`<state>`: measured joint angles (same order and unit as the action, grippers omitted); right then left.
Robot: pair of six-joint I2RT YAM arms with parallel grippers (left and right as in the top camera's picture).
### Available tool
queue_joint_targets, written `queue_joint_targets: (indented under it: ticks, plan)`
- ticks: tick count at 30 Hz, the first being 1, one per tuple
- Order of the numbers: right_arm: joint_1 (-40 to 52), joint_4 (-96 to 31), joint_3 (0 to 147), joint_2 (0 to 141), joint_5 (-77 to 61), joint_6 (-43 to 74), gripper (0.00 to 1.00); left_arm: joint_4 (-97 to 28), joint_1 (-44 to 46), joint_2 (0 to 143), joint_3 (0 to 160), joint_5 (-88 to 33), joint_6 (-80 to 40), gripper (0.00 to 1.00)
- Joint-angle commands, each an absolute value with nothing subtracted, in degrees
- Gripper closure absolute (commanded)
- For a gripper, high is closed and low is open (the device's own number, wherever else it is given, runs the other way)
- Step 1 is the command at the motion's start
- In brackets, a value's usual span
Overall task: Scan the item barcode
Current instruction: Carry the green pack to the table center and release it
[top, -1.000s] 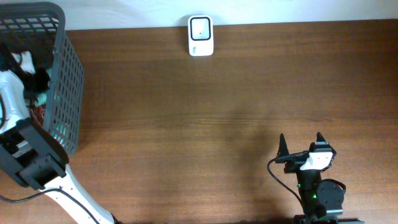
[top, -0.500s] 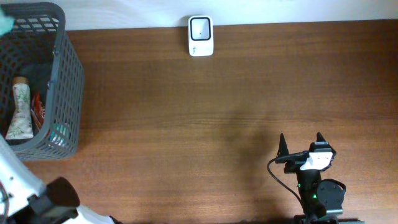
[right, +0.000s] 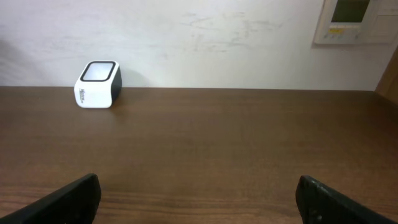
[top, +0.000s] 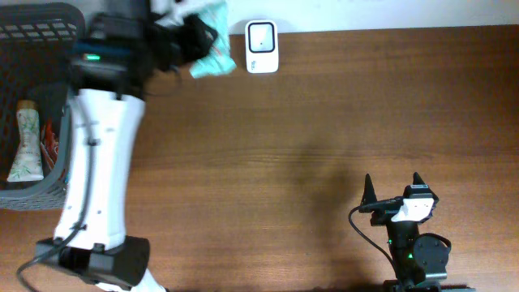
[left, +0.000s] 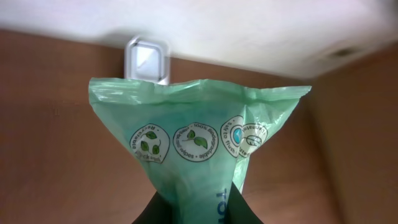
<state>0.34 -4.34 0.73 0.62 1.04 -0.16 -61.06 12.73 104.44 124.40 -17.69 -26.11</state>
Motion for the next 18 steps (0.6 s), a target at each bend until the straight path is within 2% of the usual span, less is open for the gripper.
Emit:
queue_joint_targets:
  ticks: [1, 8, 13, 15, 16, 17, 18]
  plan:
    - [0.01, -4.58, 0.32, 0.21, 1.76, 0.05, 0.01, -59.33, 21.06, 105.36, 113.36, 0.16, -35.99, 1.00]
    - [0.01, -4.58, 0.32, 0.21, 1.76, 0.05, 0.01, -35.64, 30.22, 113.06, 96.77, 1.17, -36.25, 0.97]
    - [0.01, -4.58, 0.32, 0.21, 1.76, 0.05, 0.01, -28.69, 31.62, 122.50, 96.36, 1.26, -36.27, 0.92]
    - [0.01, -4.58, 0.32, 0.21, 1.76, 0.05, 0.01, -28.77, 31.64, 124.75, 96.33, 0.93, -36.27, 0.82]
    - [0.01, -4.58, 0.32, 0.21, 1.76, 0.05, 0.02, -28.95, 31.73, 125.25, 96.33, 0.82, -36.27, 0.62]
    - [0.01, -4.58, 0.32, 0.21, 1.76, 0.05, 0.02, -29.10, 31.83, 125.67, 96.33, 0.91, -36.25, 0.37]
    - [0.01, -4.58, 0.32, 0.21, 1.76, 0.05, 0.01, -29.10, 31.83, 125.69, 96.33, 0.91, -36.25, 0.25]
